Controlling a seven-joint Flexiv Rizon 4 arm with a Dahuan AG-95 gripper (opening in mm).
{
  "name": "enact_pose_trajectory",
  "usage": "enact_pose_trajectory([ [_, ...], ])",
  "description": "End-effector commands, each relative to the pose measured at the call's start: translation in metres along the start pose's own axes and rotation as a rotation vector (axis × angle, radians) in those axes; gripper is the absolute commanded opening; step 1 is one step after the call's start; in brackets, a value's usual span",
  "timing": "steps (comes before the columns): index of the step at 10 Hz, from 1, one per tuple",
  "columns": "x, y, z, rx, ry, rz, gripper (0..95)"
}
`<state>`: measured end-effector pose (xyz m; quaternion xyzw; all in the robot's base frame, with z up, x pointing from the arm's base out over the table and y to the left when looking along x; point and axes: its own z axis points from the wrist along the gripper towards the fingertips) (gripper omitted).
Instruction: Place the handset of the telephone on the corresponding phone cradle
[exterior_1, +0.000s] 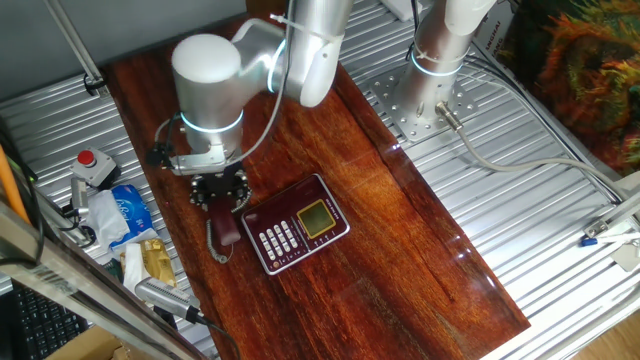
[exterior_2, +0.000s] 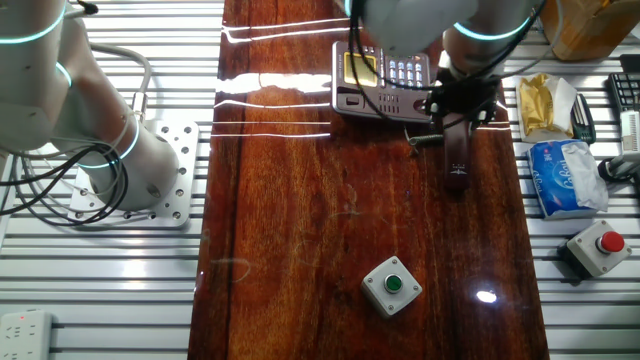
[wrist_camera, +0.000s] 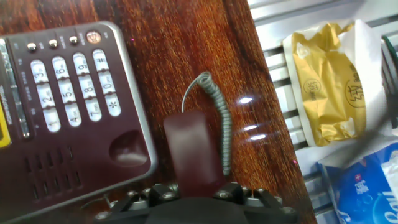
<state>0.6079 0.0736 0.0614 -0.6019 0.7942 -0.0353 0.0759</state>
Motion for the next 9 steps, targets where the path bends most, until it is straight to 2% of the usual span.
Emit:
enact_pose_trajectory([
  [1, 0.005, -0.003, 0.004, 0.002, -0.012, -0.004, 57.0],
  [2, 0.008, -0.003, 0.008, 0.0, -0.023, -0.003, 57.0],
  [9, 0.007, 0.0, 0.026, 0.002, -0.045, 0.0, 57.0],
])
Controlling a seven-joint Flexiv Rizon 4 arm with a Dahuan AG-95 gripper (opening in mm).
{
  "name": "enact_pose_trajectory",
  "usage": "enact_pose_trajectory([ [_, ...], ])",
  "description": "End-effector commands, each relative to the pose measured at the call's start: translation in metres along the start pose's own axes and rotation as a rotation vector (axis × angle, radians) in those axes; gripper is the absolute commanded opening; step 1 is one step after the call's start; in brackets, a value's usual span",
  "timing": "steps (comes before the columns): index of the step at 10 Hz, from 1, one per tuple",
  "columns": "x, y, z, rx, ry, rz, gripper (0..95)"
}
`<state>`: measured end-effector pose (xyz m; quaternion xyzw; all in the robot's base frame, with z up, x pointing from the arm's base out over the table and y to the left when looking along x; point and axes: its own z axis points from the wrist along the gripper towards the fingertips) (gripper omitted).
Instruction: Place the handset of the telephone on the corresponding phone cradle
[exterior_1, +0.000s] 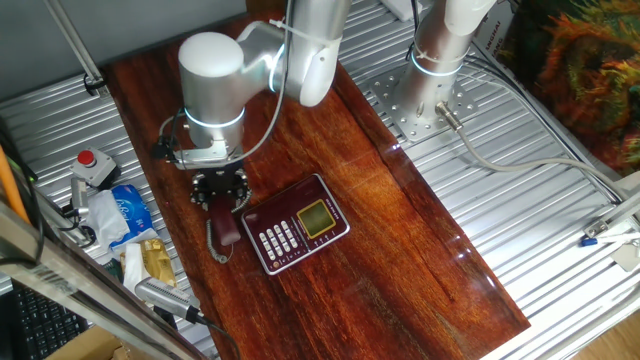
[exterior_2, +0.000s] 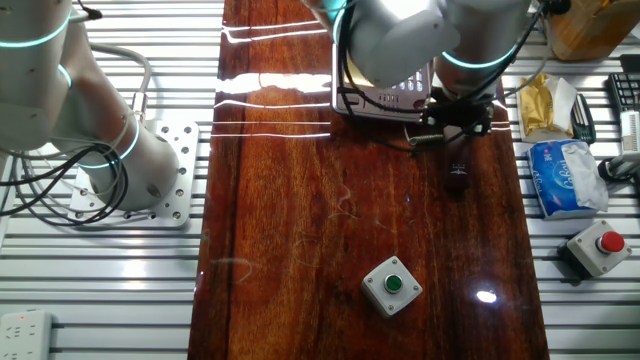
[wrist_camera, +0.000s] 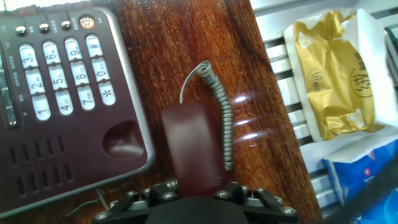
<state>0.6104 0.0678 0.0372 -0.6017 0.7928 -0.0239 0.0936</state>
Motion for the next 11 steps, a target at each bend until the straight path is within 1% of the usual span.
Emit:
enact_pose_trajectory([
  [1, 0.0, 0.001, 0.005, 0.001, -0.016, -0.004, 57.0],
  [2, 0.0, 0.0, 0.006, 0.011, -0.02, -0.007, 76.0],
  [6, -0.007, -0.01, 0.006, 0.009, -0.026, -0.017, 76.0],
  [11, -0.007, -0.011, 0.007, 0.005, -0.028, -0.005, 76.0],
])
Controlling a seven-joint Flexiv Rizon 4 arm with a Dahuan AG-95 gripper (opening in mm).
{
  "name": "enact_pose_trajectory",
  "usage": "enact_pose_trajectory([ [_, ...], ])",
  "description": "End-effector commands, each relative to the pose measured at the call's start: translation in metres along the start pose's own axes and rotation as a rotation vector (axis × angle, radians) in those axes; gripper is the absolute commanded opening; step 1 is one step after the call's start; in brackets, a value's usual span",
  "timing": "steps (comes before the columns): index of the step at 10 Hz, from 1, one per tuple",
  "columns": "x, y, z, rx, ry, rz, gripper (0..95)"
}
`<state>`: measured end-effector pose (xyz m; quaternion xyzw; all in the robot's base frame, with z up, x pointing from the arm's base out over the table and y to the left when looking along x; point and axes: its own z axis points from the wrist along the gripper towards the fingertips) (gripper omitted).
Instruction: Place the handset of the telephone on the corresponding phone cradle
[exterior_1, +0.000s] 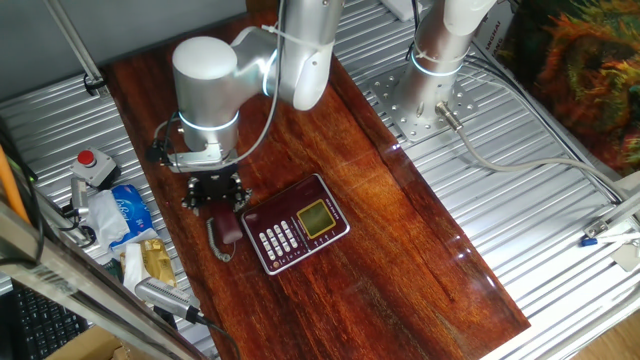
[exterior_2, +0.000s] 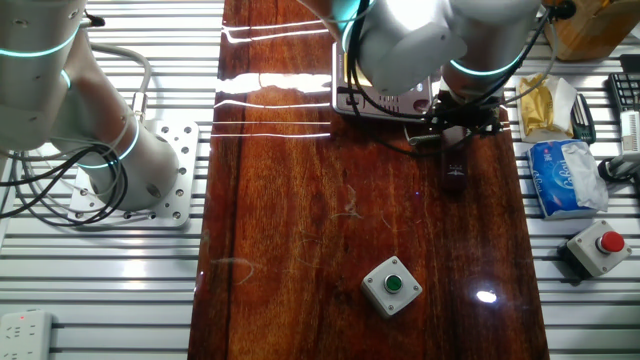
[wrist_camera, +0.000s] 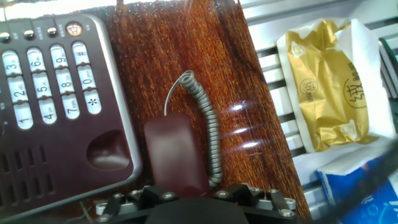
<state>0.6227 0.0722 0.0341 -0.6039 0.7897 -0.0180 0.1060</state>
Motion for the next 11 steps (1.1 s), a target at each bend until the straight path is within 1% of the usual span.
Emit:
enact_pose_trajectory([
  [1, -0.0002, -0.0008, 0.0016, -0.001, 0.0, 0.0, 76.0],
  [4, 0.0004, 0.0012, 0.0073, -0.001, -0.001, 0.007, 76.0],
  [6, 0.0004, 0.0016, 0.0083, 0.0, 0.001, 0.012, 76.0],
  [7, 0.0004, 0.0016, 0.0083, 0.003, 0.002, 0.025, 57.0],
  [8, 0.0004, 0.0016, 0.0083, 0.004, 0.002, 0.031, 57.0],
  [9, 0.0004, 0.0016, 0.0083, 0.004, 0.001, 0.032, 38.0],
  [11, 0.0004, 0.0016, 0.0083, 0.005, 0.0, 0.031, 38.0],
])
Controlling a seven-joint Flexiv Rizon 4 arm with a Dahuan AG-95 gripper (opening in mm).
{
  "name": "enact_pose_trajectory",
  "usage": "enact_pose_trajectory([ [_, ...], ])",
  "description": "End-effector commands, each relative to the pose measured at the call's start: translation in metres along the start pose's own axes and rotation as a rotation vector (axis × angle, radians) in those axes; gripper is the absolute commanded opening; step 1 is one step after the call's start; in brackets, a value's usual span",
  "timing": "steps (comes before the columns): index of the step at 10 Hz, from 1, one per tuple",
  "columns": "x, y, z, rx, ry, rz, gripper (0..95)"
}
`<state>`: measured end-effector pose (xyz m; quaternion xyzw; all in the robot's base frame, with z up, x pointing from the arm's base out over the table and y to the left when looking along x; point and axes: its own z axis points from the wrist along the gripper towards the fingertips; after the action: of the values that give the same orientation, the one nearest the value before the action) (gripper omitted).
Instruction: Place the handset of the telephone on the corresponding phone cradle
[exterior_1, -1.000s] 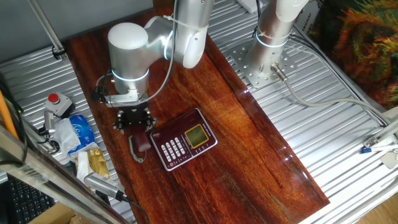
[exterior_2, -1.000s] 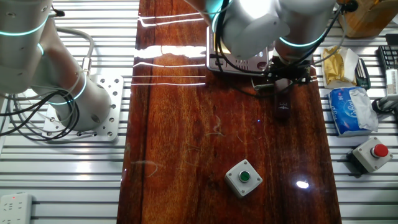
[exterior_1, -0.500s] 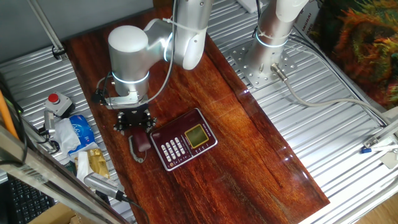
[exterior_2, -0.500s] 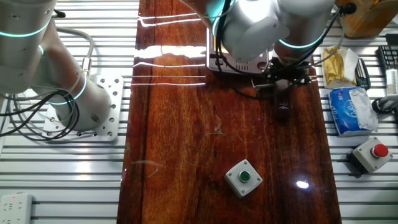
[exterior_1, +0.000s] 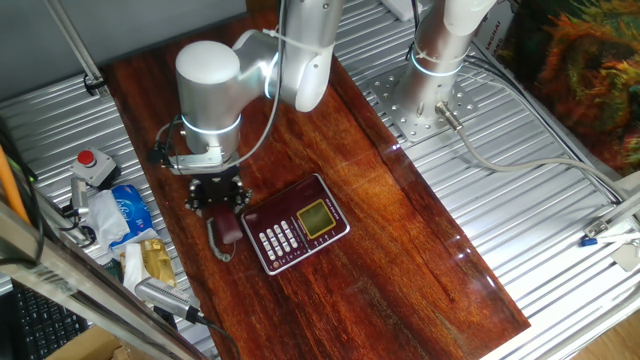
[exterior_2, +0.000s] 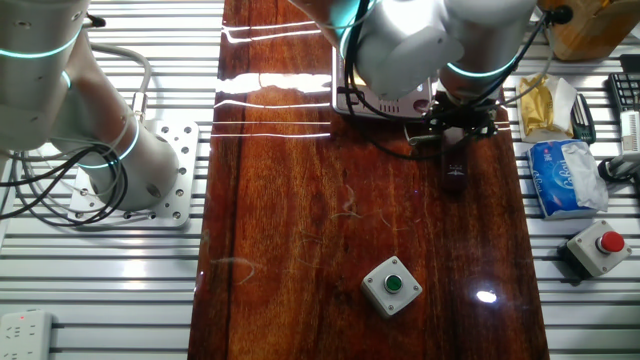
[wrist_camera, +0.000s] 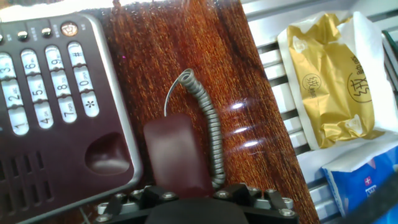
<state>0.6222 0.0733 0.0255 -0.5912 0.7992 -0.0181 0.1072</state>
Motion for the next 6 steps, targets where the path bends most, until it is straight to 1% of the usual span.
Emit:
enact_pose_trajectory([
  [1, 0.0, -0.0005, 0.0001, 0.001, 0.0, 0.001, 38.0],
  [2, 0.0, -0.0004, 0.0001, 0.009, -0.001, 0.0, 38.0],
  [3, 0.0, -0.0004, 0.0, 0.027, 0.003, 0.002, 19.0],
  [4, -0.0003, -0.0002, 0.0001, 0.033, 0.008, 0.017, 0.0],
  [6, -0.0004, 0.0, 0.0001, 0.034, 0.008, 0.049, 0.0],
])
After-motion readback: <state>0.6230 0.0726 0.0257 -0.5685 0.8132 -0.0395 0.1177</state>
